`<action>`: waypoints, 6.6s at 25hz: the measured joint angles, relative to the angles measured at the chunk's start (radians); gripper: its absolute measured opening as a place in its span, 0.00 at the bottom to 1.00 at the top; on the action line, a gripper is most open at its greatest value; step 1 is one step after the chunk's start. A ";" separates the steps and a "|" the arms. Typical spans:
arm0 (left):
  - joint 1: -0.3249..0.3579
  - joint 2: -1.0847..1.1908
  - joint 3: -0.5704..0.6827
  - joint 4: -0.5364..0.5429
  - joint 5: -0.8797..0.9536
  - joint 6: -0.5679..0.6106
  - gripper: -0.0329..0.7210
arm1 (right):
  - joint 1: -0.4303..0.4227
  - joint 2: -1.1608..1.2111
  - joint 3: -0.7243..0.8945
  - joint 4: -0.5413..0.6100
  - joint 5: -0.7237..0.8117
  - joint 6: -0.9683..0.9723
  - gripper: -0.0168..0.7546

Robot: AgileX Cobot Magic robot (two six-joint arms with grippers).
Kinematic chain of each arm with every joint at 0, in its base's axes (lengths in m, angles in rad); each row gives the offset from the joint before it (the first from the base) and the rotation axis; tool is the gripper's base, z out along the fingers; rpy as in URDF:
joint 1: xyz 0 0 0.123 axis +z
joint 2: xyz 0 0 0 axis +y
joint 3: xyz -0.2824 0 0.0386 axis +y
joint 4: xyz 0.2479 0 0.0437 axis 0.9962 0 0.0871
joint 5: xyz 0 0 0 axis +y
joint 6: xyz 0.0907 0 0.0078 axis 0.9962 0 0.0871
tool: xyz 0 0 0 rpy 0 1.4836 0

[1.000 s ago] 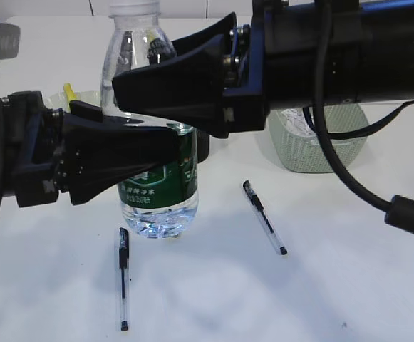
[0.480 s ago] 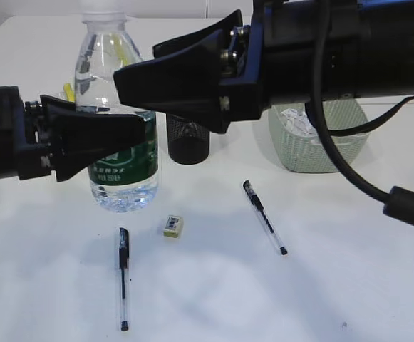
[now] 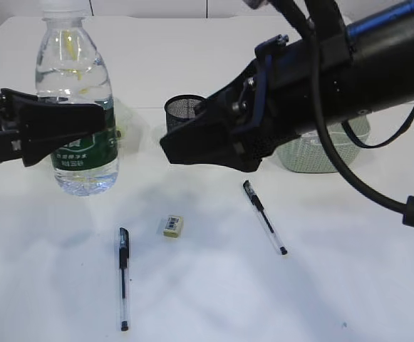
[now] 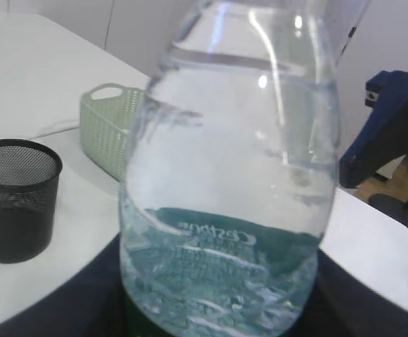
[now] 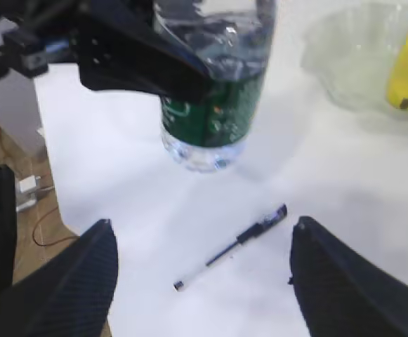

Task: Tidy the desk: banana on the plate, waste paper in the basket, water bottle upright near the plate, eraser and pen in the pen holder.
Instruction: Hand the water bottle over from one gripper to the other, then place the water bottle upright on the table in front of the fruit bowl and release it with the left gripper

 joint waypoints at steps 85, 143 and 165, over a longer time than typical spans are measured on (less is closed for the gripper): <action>0.138 0.709 -0.093 -0.398 -0.151 0.810 0.55 | -0.406 -0.002 -0.002 -1.151 0.176 1.160 0.72; 0.163 0.730 -0.054 -0.299 -0.130 0.814 0.88 | -0.406 -0.002 -0.002 -1.153 0.173 1.158 0.71; 0.165 0.545 -0.031 -0.311 -0.128 0.810 0.87 | -0.406 -0.002 -0.002 -1.153 0.173 1.156 0.71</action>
